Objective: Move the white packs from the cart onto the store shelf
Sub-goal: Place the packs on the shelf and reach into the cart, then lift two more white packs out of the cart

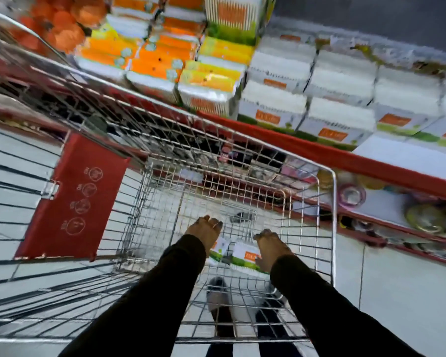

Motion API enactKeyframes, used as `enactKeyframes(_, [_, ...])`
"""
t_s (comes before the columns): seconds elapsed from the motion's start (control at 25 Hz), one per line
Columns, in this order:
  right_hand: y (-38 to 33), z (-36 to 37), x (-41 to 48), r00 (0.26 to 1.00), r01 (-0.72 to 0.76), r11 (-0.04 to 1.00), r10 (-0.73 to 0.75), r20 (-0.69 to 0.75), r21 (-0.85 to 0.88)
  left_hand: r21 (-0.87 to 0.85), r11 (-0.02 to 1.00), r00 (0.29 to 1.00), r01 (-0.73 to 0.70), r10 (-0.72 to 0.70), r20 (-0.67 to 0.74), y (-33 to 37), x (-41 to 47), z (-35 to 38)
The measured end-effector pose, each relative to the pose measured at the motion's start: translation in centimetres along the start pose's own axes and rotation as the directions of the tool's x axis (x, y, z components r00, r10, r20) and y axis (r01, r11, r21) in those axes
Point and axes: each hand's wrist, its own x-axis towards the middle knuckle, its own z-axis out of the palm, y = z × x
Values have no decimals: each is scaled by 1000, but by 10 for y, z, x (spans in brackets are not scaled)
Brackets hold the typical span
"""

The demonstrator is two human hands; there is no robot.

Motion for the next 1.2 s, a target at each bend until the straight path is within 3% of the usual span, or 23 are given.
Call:
enactKeyframes(0.12, [4, 21, 18, 999, 13, 1000, -13, 29, 17, 39, 998, 999, -46, 45, 15, 2, 25, 17])
enactKeyframes(0.28, [6, 14, 18, 999, 28, 997, -30, 25, 74, -101, 993, 998, -53, 54, 10, -5, 27, 19])
enactKeyframes(0.4, [5, 3, 6, 999, 6, 999, -4, -38, 40, -206, 978, 999, -37, 37, -2, -7, 14, 19])
enactKeyframes(0.6, [2, -35, -23, 986, -11, 998, 21, -166, 63, -202, 979, 988, 23, -53, -147, -8, -23, 10])
enactKeyframes(0.88, [-4, -127, -111, 933, -26, 991, 71, -354, 130, -229, 969, 934, 91, -163, -318, -11, -104, -70])
enactKeyframes(1.2, [36, -199, -224, 799, -119, 977, 200, -568, 176, -161, 987, 853, 5, -88, -515, 30, -178, -190])
